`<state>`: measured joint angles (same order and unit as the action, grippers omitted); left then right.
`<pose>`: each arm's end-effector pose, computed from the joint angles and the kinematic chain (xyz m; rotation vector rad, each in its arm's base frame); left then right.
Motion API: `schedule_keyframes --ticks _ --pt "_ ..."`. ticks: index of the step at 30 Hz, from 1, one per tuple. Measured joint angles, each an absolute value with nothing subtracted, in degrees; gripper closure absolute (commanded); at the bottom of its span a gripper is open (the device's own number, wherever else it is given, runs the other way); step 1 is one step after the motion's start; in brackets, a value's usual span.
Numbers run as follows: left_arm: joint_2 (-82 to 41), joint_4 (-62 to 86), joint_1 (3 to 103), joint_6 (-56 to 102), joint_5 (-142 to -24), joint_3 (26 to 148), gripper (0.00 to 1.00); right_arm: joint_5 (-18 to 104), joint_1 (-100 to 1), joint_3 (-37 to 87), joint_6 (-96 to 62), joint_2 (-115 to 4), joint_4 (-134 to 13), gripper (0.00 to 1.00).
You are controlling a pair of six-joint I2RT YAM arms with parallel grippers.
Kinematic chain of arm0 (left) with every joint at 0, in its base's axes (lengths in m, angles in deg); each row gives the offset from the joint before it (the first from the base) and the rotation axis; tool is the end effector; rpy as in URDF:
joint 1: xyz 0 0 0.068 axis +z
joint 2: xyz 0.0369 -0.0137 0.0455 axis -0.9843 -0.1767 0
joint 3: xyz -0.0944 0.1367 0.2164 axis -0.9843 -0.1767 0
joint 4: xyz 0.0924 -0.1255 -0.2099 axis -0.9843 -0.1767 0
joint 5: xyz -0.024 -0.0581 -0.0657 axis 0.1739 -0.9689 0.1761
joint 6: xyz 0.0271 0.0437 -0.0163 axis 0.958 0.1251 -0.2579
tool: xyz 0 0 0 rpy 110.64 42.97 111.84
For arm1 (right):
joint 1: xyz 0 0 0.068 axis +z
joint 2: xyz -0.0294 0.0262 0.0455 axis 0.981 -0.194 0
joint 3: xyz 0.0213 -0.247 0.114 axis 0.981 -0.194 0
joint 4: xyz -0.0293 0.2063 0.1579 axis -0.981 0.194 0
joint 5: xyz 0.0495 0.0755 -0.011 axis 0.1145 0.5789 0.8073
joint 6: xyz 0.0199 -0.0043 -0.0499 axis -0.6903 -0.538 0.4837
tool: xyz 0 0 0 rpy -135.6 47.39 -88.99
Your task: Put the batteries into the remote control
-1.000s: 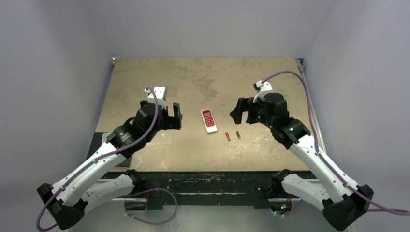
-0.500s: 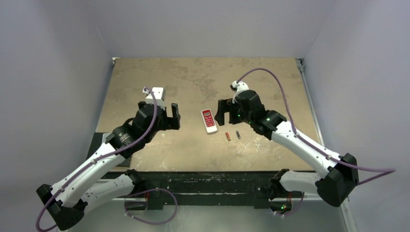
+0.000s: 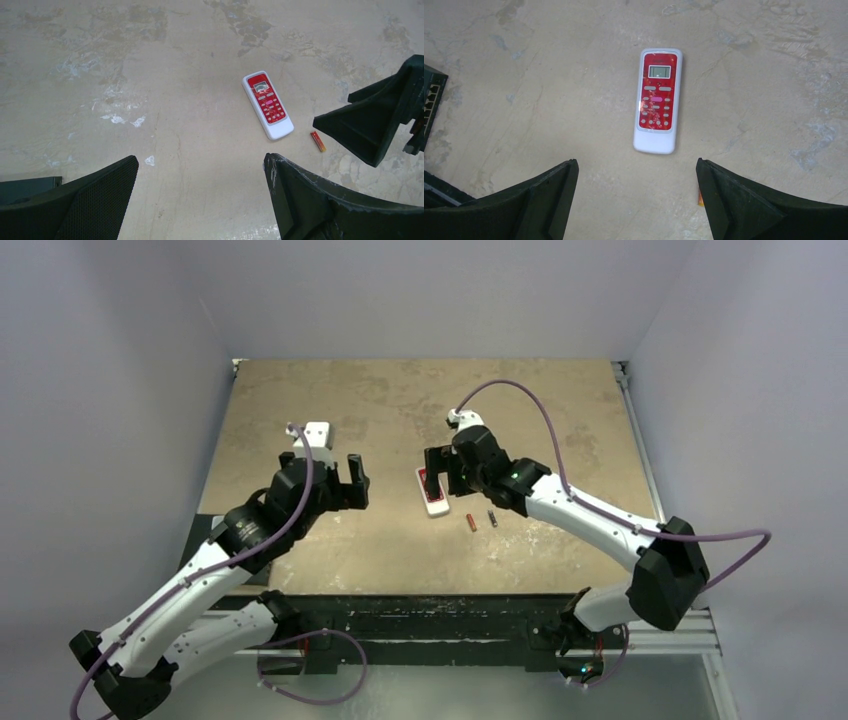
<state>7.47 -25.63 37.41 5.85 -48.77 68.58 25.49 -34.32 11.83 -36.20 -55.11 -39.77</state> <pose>0.1373 -0.1042 0.3415 -0.0264 2.0415 -0.3044 0.2272 0.2150 0.2845 -0.2776 2.2786 0.4683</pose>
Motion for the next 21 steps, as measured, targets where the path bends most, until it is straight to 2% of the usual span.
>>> schedule_keyframes --ticks 21 --pt "10.95 -28.77 37.41 5.87 -48.09 67.62 0.01 22.59 -32.57 16.31 -39.22 -71.32 -39.79 0.04"
